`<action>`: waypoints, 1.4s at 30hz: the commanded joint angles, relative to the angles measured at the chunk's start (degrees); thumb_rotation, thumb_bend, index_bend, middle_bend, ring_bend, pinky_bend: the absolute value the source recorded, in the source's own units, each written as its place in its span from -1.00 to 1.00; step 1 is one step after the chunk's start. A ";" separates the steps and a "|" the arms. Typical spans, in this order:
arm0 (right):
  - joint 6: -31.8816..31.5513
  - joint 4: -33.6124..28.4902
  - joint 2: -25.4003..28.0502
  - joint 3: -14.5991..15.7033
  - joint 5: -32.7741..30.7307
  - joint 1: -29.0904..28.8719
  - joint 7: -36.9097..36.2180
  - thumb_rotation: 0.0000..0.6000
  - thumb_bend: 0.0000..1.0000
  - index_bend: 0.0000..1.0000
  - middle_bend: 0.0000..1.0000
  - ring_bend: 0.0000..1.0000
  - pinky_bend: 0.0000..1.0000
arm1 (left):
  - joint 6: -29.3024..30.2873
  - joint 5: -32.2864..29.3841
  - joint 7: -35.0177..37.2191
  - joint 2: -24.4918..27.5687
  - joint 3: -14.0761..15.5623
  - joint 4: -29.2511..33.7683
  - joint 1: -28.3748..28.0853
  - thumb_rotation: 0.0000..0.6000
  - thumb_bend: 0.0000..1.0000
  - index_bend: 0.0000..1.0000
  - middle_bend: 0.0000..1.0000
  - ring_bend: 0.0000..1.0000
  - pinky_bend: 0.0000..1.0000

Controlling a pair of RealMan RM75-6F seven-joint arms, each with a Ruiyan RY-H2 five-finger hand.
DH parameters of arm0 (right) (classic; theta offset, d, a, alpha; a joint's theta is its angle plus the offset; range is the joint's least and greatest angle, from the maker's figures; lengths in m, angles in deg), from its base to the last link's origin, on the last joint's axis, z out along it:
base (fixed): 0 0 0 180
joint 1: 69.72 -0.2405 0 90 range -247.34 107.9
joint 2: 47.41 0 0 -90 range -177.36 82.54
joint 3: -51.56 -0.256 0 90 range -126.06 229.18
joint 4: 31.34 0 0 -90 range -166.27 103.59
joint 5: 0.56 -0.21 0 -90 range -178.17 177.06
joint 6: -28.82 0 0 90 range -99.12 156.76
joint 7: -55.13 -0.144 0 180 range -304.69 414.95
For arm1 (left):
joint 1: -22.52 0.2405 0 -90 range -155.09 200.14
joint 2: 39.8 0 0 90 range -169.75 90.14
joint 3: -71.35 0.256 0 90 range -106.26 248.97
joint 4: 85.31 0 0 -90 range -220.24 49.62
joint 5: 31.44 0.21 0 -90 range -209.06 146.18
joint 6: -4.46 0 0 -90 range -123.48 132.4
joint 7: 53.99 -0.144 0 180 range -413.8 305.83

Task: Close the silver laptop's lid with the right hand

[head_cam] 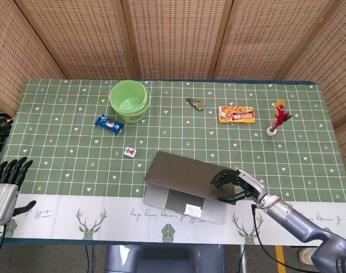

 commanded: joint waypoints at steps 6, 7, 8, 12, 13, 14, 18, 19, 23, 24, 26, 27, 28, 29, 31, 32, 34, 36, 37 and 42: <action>0.86 -0.43 -1.40 1.94 0.13 -1.62 0.30 0.87 -0.36 -0.05 -0.07 -0.23 -0.30 | -0.16 0.06 -0.28 -0.18 0.11 -0.02 -0.05 1.00 -0.90 -1.00 -1.00 -1.00 -1.00; 0.96 -0.40 -1.67 2.27 0.23 -1.85 0.44 0.87 -0.36 -0.05 -0.07 -0.23 -0.30 | -0.21 0.03 -0.29 -0.21 0.10 -0.06 -0.07 1.00 -0.90 -1.00 -1.00 -1.00 -1.00; 1.00 -0.38 -1.84 2.47 0.26 -1.98 0.58 0.87 -0.36 -0.05 -0.08 -0.23 -0.30 | -0.25 0.04 -0.29 -0.22 0.12 -0.08 -0.08 1.00 -0.90 -1.00 -1.00 -1.00 -1.00; 1.40 -0.46 -2.97 3.64 0.45 -2.71 1.51 0.87 -0.36 -0.04 -0.08 -0.23 -0.30 | -0.36 0.09 -0.27 -0.29 0.18 -0.16 -0.13 1.00 -0.90 -1.00 -1.00 -1.00 -1.00; 1.46 -0.46 -3.28 3.88 0.35 -2.86 1.75 0.88 -0.36 -0.04 -0.08 -0.23 -0.30 | -0.39 0.09 -0.26 -0.29 0.19 -0.17 -0.14 1.00 -0.90 -1.00 -1.00 -1.00 -1.00; 1.52 -0.44 -3.50 4.04 0.29 -2.96 1.90 0.87 -0.36 -0.04 -0.08 -0.23 -0.30 | -0.42 0.08 -0.26 -0.29 0.19 -0.16 -0.15 1.00 -0.90 -1.00 -1.00 -1.00 -1.00; 1.96 -0.04 -5.20 5.03 -0.11 -3.52 2.61 0.87 -0.36 -0.04 -0.08 -0.23 -0.30 | -0.37 0.18 -0.28 -0.27 0.23 -0.11 -0.14 1.00 -0.90 -1.00 -1.00 -1.00 -1.00; 2.10 0.15 -5.75 5.36 -0.23 -3.68 2.89 0.86 -0.36 -0.04 -0.08 -0.23 -0.30 | -0.36 0.20 -0.27 -0.26 0.25 -0.10 -0.13 1.00 -0.90 -1.00 -1.00 -1.00 -1.00; 2.41 1.03 -7.57 6.12 -0.98 -4.04 3.72 0.87 -0.36 -0.04 -0.08 -0.23 -0.30 | -0.37 0.27 -0.24 -0.26 0.29 -0.11 -0.14 1.00 -0.90 -1.00 -1.00 -1.00 -1.00; 2.55 1.29 -8.00 6.30 -1.18 -4.11 3.97 0.87 -0.36 -0.04 -0.08 -0.23 -0.30 | -0.36 0.31 -0.25 -0.27 0.30 -0.12 -0.15 1.00 -0.90 -1.00 -1.00 -1.00 -1.00; 2.61 1.57 -8.49 6.46 -1.44 -4.19 4.27 0.86 -0.36 -0.04 -0.08 -0.23 -0.30 | -0.37 0.33 -0.24 -0.28 0.31 -0.14 -0.15 1.00 -0.90 -1.00 -1.00 -1.00 -1.00; 2.65 1.69 -8.72 6.56 -1.55 -4.23 4.38 0.86 -0.36 -0.04 -0.08 -0.23 -0.30 | -0.36 0.33 -0.23 -0.28 0.31 -0.14 -0.15 1.00 -0.90 -1.00 -1.00 -1.00 -1.00; 2.76 1.95 -9.13 6.74 -1.76 -4.33 4.56 0.86 -0.36 -0.04 -0.08 -0.23 -0.30 | -0.37 0.33 -0.22 -0.28 0.32 -0.15 -0.14 1.00 -0.90 -1.00 -1.00 -1.00 -1.00; 2.82 2.10 -9.37 6.82 -1.86 -4.38 4.66 0.86 -0.36 -0.04 -0.08 -0.23 -0.30 | -0.37 0.33 -0.22 -0.27 0.33 -0.14 -0.14 1.00 -0.90 -1.00 -1.00 -1.00 -1.00; 3.00 2.65 -10.15 7.08 -2.29 -4.50 5.06 0.86 -0.36 -0.04 -0.08 -0.23 -0.30 | -0.34 0.33 -0.17 -0.24 0.30 -0.11 -0.14 1.00 -0.90 -1.00 -1.00 -1.00 -1.00; 3.08 2.93 -10.55 7.20 -2.55 -4.57 5.19 0.87 -0.36 -0.04 -0.08 -0.23 -0.30 | -0.30 0.32 -0.13 -0.22 0.28 -0.10 -0.12 1.00 -0.90 -1.00 -1.00 -1.00 -1.00; 3.15 3.28 -11.05 7.33 -2.89 -4.65 5.49 0.87 -0.36 -0.04 -0.08 -0.23 -0.30 | -0.28 0.31 -0.10 -0.21 0.28 -0.10 -0.11 1.00 -0.90 -1.00 -1.00 -1.00 -1.00; 3.43 3.77 -11.68 7.56 -3.35 -4.74 5.78 0.85 -0.36 -0.04 -0.08 -0.23 -0.30 | -0.35 0.28 -0.08 -0.21 0.30 -0.14 -0.13 1.00 -0.90 -1.00 -1.00 -1.00 -1.00; 3.47 4.00 -11.97 7.61 -3.56 -4.74 5.94 0.85 -0.36 -0.04 -0.08 -0.23 -0.30 | -0.37 0.27 -0.08 -0.22 0.29 -0.15 -0.14 1.00 -0.90 -1.00 -1.00 -1.00 -1.00; 3.21 4.52 -12.57 7.87 -3.99 -4.70 6.18 0.87 -0.36 -0.04 -0.08 -0.23 -0.30 | -0.39 0.24 -0.09 -0.25 0.28 -0.19 -0.15 1.00 -0.90 -1.00 -1.00 -1.00 -1.00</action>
